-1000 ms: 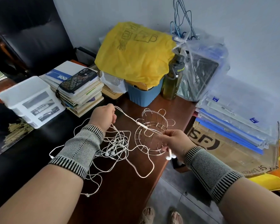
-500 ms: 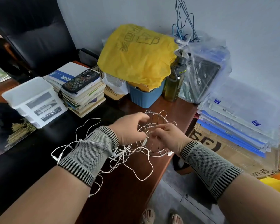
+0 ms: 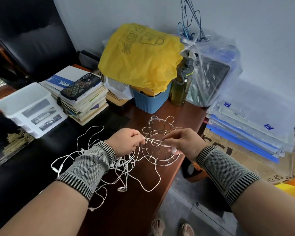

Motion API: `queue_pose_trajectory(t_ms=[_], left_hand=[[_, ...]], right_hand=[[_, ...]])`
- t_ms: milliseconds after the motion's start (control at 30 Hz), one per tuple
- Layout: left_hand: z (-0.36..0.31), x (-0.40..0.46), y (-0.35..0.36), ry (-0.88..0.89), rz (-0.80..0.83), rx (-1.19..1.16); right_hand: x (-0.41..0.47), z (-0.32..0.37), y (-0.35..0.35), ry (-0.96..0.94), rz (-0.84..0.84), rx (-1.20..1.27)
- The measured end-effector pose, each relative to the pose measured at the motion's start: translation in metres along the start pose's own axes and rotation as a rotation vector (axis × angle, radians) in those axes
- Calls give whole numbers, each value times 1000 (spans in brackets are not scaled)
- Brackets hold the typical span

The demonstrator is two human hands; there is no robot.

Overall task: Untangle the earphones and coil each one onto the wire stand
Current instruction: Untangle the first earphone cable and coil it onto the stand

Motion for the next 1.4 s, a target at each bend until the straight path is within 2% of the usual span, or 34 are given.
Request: queue_pose_trajectory(t_ms=[133, 233, 300, 367, 467, 567, 700, 833, 933, 1067, 1400], left_hand=[[-4, 2, -7, -6, -74, -48], [-12, 10, -16, -2, -205, -37], [-12, 20, -19, -19, -266, -79], [-10, 32, -19, -58, -301, -132], [-8, 48, -13, -86, -258, -84], [-6, 57, -10, -113, -259, -27], [-2, 65, -12, -137, -298, 71], [4, 68, -9, -134, -318, 182], [11, 70, -9, -146, -316, 201], [19, 70, -6, -181, -277, 188], [17, 74, 19, -119, -210, 87]], right_hand=[[4, -2, 6, -10, -35, 54], [11, -6, 9, 2, -80, 145], [18, -9, 12, -22, -127, 117], [21, -9, 15, -90, -227, -98], [17, -2, 22, -307, -382, -607], [15, 2, 29, -504, -341, -927], [20, -1, 26, -505, -275, -1138], [23, -15, 25, -563, -274, -1097], [25, -23, 28, -463, -169, -1030], [30, -28, 34, -338, -97, -1102], [45, -28, -8, -296, -179, -1104]])
Point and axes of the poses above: each hand's wrist, its own x-axis towards the middle knuckle, its own y-axis out of the palm, z = x × y, the point moved 3 cm from there along x, towards the middle knuckle, and after that the axes turned 10 degrees about x, right-handed, at the moved point
